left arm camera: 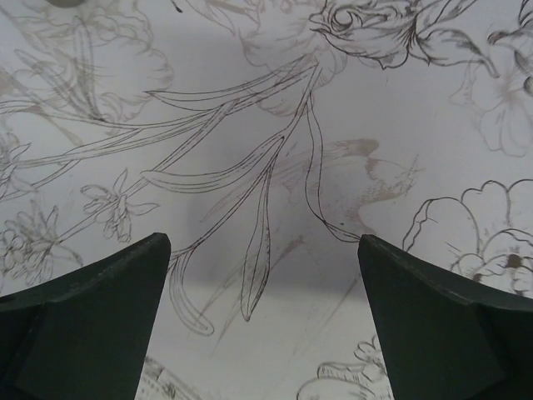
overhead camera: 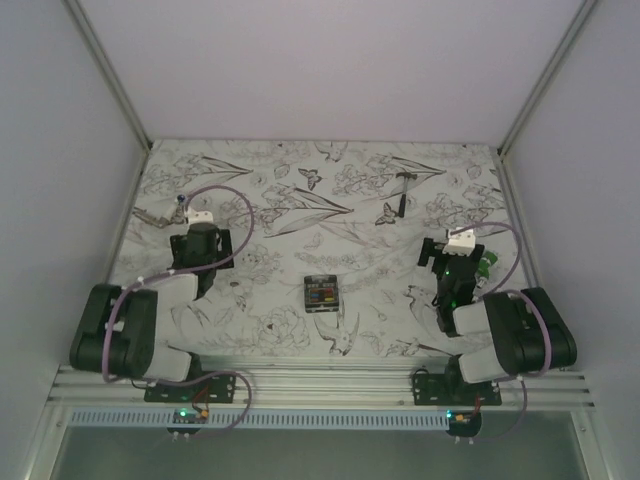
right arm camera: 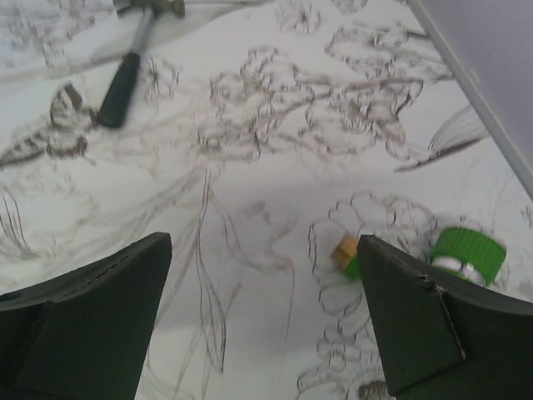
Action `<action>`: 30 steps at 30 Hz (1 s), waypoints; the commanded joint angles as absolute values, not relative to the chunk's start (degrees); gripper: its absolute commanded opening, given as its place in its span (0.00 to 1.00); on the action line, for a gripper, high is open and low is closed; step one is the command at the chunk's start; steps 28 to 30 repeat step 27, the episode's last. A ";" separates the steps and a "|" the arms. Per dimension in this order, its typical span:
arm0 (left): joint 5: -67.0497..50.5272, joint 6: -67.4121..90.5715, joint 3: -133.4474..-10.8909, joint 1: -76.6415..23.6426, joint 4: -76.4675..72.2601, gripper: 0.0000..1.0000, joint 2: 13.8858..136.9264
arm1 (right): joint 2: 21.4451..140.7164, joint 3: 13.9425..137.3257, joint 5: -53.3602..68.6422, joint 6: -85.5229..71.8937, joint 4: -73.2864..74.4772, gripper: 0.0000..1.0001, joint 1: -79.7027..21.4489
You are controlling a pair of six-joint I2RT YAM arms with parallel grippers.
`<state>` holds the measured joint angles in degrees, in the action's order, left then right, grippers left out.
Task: Snap on the fuse box
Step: Reset both arms
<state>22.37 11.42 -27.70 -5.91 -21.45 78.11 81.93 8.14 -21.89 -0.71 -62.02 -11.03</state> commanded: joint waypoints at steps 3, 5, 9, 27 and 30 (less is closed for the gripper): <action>14.98 3.86 -24.05 -3.65 -41.06 1.00 84.16 | 86.26 13.88 -6.45 -0.92 -66.52 0.99 -4.74; 10.00 2.69 -21.73 -2.91 -45.83 1.00 85.50 | 85.58 15.13 -4.37 -1.65 -63.21 0.99 -3.58; 5.73 1.43 -21.08 -2.41 -48.78 1.00 86.40 | 86.10 15.24 -3.63 -2.10 -64.21 0.99 -2.84; 5.02 1.67 -21.53 -1.93 -48.17 1.00 86.55 | 85.87 15.21 -3.46 -2.08 -63.64 0.99 -2.84; 5.02 1.67 -21.53 -1.93 -48.17 1.00 86.55 | 85.87 15.21 -3.46 -2.08 -63.64 0.99 -2.84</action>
